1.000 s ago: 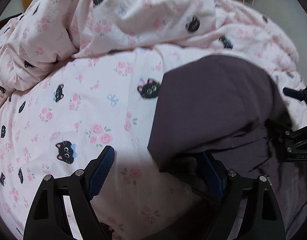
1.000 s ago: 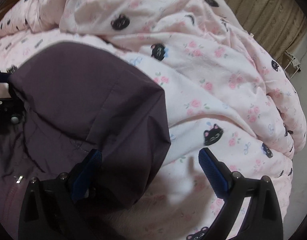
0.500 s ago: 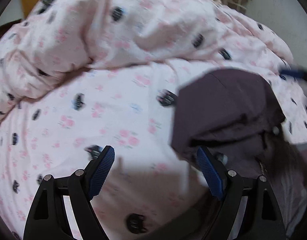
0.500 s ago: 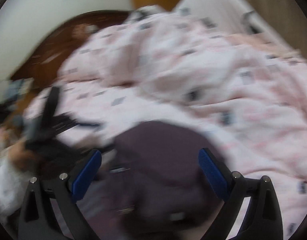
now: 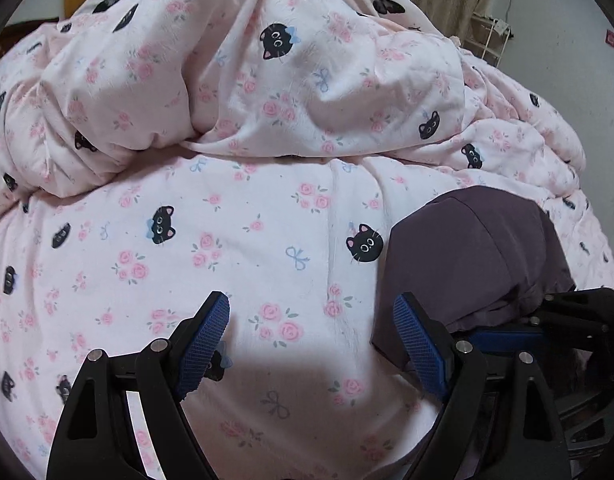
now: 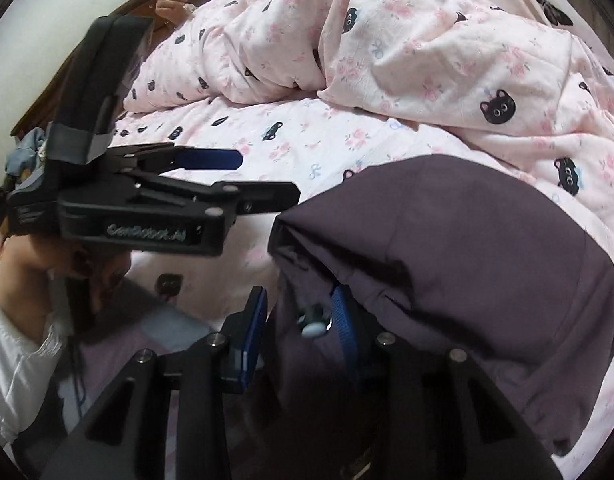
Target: Fold clothes
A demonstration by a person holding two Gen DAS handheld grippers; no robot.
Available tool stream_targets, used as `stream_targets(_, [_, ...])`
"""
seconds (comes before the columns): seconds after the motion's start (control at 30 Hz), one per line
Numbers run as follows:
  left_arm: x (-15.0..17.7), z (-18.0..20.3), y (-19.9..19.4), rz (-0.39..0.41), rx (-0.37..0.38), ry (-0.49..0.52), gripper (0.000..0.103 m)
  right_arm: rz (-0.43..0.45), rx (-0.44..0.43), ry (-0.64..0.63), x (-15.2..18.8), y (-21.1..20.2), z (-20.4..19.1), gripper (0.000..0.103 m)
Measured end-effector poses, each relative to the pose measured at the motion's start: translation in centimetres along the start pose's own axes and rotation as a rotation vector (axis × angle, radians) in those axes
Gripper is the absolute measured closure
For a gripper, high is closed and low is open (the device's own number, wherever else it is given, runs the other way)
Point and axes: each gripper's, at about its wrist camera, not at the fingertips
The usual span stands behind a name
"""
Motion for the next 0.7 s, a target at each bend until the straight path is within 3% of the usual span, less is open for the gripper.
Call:
stream_targets(0.1, [-0.3,-0.4,0.1,0.002,0.030,-0.031,0.021,-0.009,0.012,-0.014,-0.2,0.4,0.0,0.069])
stream_targets(0.17, [-0.5,-0.5,0.1,0.007,0.044,-0.044,0.021,-0.019,0.016,-0.023,-0.1,0.6,-0.2,0.080])
stream_targets(0.4, [-0.9,1.3,0.9,0.001,0.091,-0.002,0.021,-0.055,0.029,-0.056,0.1,1.2,-0.6,0.101])
stream_targets(0.53, [-0.7,2.6,1.8,-0.024,0.055,0.042,0.021,-0.073,0.036,-0.075,0.2,1.5,-0.9,0.101])
stream_targets(0.7, [-0.4,1.6,2.5,-0.042,0.032,-0.009,0.021,-0.074,0.003,-0.074,0.4,1.4,-1.0,0.101])
Point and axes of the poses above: each gripper's, at about its wrist camera, not at the fingertips, and y roughly the way its jaws point, z to its right, x to its underside, and after that the axes turned 12 degrees about -x, right-handed
